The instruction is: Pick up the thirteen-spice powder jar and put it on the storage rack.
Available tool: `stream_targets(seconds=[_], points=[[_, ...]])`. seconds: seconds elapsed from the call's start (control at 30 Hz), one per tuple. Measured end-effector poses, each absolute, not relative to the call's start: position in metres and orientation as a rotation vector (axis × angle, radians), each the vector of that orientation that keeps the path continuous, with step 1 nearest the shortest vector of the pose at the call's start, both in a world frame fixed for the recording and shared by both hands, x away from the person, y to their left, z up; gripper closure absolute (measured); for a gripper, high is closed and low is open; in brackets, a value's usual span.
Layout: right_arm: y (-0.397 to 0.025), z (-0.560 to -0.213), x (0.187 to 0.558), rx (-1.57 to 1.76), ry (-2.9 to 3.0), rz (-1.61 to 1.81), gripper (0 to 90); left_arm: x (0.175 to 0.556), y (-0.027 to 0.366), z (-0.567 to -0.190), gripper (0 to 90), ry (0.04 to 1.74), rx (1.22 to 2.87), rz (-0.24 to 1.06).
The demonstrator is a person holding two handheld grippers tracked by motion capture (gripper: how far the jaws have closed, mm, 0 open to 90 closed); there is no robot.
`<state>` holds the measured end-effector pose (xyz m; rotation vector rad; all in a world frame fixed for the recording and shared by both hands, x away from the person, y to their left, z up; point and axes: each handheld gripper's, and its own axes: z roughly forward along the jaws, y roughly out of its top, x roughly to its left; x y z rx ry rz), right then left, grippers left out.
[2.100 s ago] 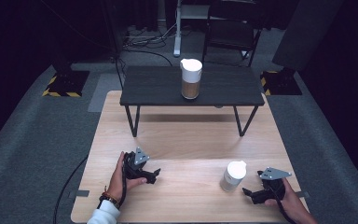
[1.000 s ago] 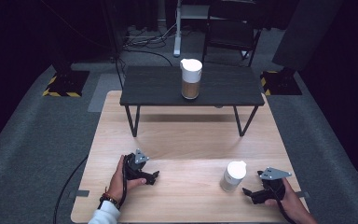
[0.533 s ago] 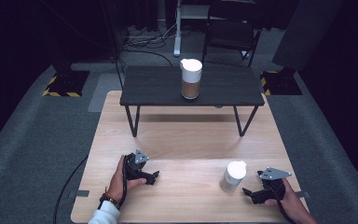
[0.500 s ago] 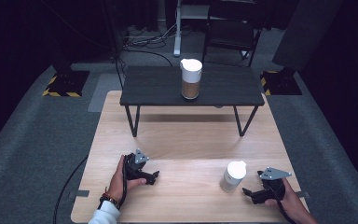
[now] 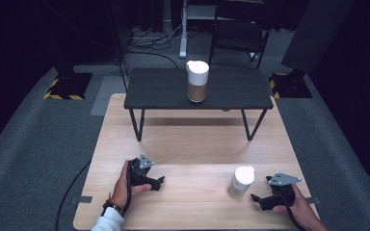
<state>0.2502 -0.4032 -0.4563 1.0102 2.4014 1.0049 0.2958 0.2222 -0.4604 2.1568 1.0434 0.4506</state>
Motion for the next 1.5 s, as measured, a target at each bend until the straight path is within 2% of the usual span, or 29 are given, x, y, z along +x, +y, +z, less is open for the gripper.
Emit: stream_targets(seconds=[0.5,1.17,1.33,1.5], points=[[-0.41,-0.439,0.236,0.908,2.367,1.196,1.9,0.296,0.222,-0.46,0.4,1.046,2.156,0.45],[-0.388,-0.433,0.249,0.867,2.396,1.314,2.3,0.296,0.222,-0.46,0.4,1.047,2.155,0.45],[-0.383,-0.436,0.254,0.869,2.399,1.341,4.8,0.295,0.222,-0.46,0.4,1.047,2.155,0.451],[-0.38,-0.439,0.258,0.86,2.391,1.373,13.3,0.296,0.222,-0.46,0.4,1.047,2.155,0.451]])
